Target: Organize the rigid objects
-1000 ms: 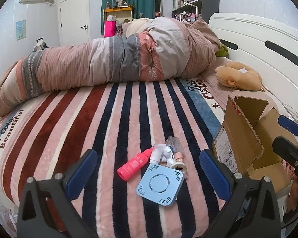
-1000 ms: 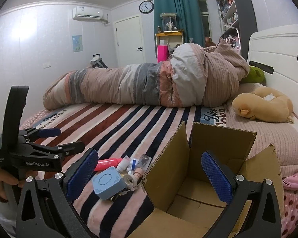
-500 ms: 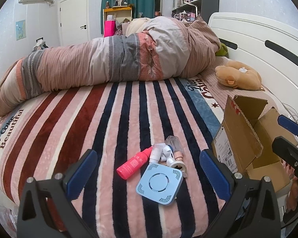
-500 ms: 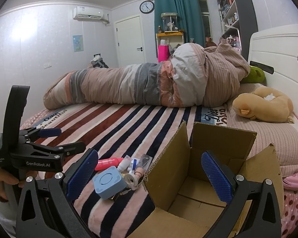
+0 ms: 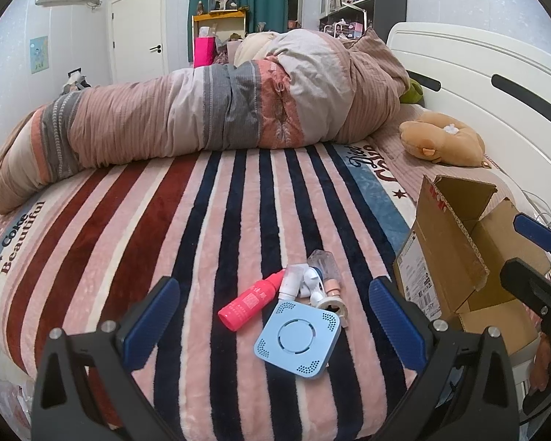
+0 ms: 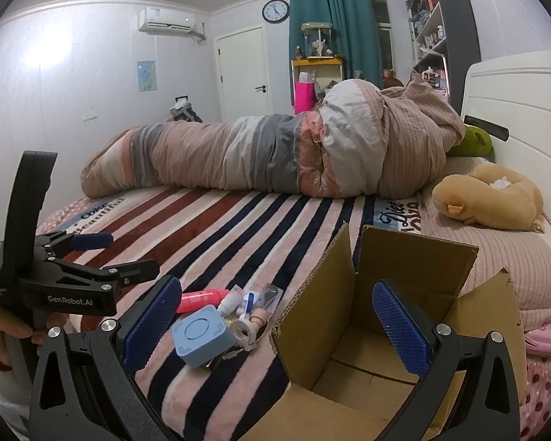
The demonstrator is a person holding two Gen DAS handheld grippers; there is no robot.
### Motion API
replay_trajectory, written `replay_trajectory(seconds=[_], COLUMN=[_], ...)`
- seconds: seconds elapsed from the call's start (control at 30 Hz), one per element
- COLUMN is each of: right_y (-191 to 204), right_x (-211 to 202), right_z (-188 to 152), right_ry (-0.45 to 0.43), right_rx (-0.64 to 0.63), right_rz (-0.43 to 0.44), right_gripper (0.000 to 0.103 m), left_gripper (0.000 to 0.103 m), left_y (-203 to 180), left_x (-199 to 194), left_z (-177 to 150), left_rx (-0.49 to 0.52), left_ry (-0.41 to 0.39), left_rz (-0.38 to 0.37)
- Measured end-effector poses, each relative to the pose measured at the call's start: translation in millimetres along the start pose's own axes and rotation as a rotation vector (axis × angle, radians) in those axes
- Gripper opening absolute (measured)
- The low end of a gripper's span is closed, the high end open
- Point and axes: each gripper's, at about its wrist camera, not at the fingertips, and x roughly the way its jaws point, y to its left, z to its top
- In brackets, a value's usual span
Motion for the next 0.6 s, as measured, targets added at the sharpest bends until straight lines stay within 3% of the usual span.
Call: replay_trajectory(seconds=[0.33, 0.47, 0.6], right_y=[8, 15, 38], right_x=[-1, -3, -2], right_z=[0, 7, 21], right_ry=[-0.013, -0.011, -0.021], right_rx=[-0.027, -0.033, -0.114], right_rz=[-0.043, -0.070, -0.033], right_gripper=[0.103, 0.103, 0.103], left_gripper=[0.103, 0.103, 0.103], left_y=[7, 22, 47], left_x=[0, -2, 2], left_z=[1, 0, -3], left_rx=[-0.015, -0.032, -0.065], left_ry=[-0.010, -0.036, -0.050], left_rz=[-0.011, -0.019, -0.020])
